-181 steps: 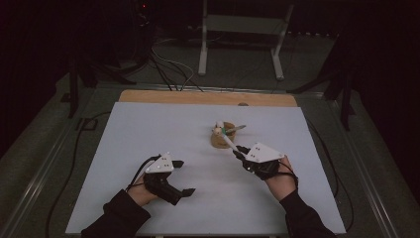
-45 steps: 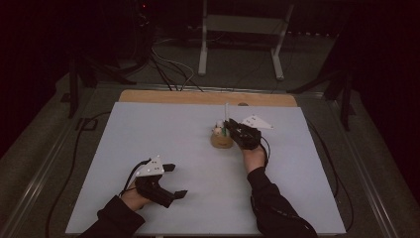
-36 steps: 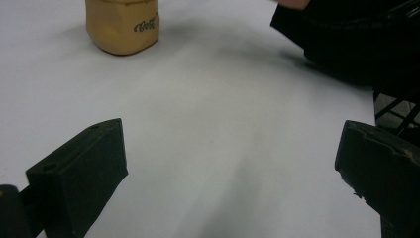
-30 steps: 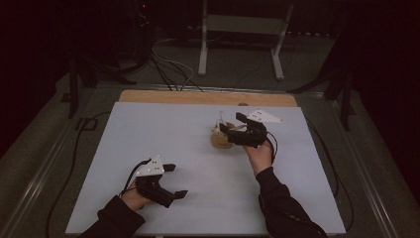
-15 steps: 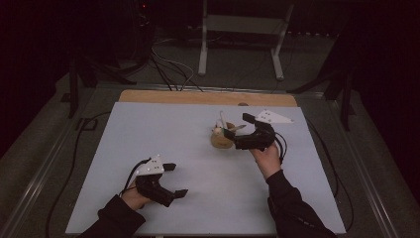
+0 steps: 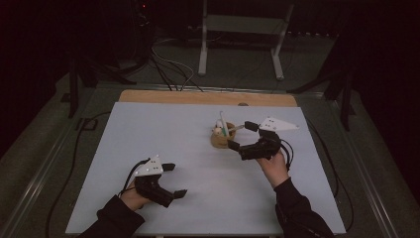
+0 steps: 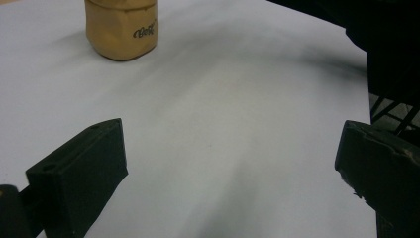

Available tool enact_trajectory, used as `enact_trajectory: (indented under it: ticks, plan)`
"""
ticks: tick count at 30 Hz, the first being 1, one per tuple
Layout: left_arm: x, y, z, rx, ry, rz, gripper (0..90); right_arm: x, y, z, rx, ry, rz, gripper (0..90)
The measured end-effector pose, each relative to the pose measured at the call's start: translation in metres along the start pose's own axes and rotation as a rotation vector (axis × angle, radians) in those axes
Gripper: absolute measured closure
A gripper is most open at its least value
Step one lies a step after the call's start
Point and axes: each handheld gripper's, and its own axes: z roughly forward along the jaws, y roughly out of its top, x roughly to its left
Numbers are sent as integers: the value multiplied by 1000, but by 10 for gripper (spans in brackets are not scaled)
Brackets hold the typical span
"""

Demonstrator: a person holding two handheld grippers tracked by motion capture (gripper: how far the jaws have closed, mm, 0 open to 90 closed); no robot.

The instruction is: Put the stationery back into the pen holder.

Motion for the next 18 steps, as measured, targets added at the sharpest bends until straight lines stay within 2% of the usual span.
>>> enact_trajectory:
  ticks: [3, 7, 12, 18]
  plan:
    - [-1, 0, -2, -4, 2, 0, 3, 0, -9, -8, 6, 1, 22, 0]
    - [-2, 0, -1, -4, -1, 3, 3, 0, -16, -13, 14, -4, 25, 0]
    - [-1, 0, -1, -4, -3, 2, 3, 3, -36, -21, 39, 31, 32, 0]
    - [-1, 0, -2, -7, -4, 4, 3, 7, -49, -28, 28, 44, 25, 0]
